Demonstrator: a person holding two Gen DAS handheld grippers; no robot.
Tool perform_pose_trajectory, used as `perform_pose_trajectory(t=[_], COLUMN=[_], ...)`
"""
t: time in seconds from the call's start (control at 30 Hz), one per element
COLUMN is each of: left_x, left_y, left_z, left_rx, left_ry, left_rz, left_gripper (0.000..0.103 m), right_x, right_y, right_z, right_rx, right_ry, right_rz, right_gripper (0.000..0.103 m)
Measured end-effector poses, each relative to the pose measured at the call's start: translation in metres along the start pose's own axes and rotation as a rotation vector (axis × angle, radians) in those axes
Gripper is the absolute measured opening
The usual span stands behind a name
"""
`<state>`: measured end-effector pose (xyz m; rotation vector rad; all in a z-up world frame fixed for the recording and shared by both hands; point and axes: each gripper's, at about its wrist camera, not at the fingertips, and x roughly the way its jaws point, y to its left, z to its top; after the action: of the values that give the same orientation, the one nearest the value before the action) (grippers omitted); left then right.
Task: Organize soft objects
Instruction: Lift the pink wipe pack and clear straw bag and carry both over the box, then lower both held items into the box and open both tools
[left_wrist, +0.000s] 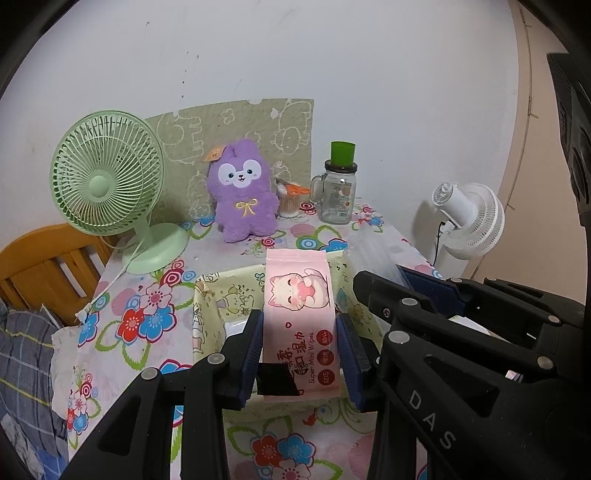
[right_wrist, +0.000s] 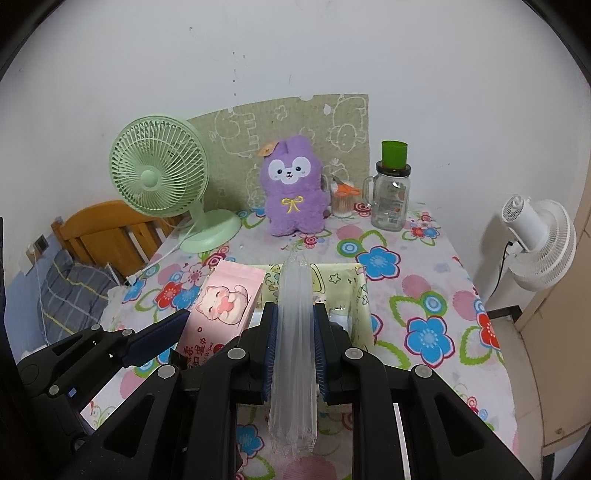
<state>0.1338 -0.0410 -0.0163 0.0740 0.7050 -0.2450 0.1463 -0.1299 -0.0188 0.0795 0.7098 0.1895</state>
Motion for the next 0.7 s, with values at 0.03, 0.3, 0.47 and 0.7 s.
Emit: perform_pose_trajectory(t=[0.03, 0.3, 0.47, 0.7], left_x=[0.002, 0.028, 0.049, 0.071], left_y=[0.001, 0.008, 0.013, 0.019], left_z=[0.001, 0.008, 0.01, 0.01], left_rx=[-0.001, -0.014, -0.025, -0.033], left_ry=[0.003, 0.038, 0.07, 0.097], left_rz=[0.0, 0.003, 0.009, 0.009], left_gripper=[0.04, 0.04, 0.04, 0.041], right_x=[0.003, 0.03, 0.052, 0.075], right_y=[0.0, -0.006, -0.008, -0.012], right_z=[0.002, 0.009, 0.011, 0.012], right_rx=[0.0, 0.01, 0.015, 0.028], right_ry=[0.003, 0.038, 0.074, 0.101], right_rz=[0.001, 0.008, 0.017, 0.018], right_gripper=[0.021, 0.021, 0.021, 0.021])
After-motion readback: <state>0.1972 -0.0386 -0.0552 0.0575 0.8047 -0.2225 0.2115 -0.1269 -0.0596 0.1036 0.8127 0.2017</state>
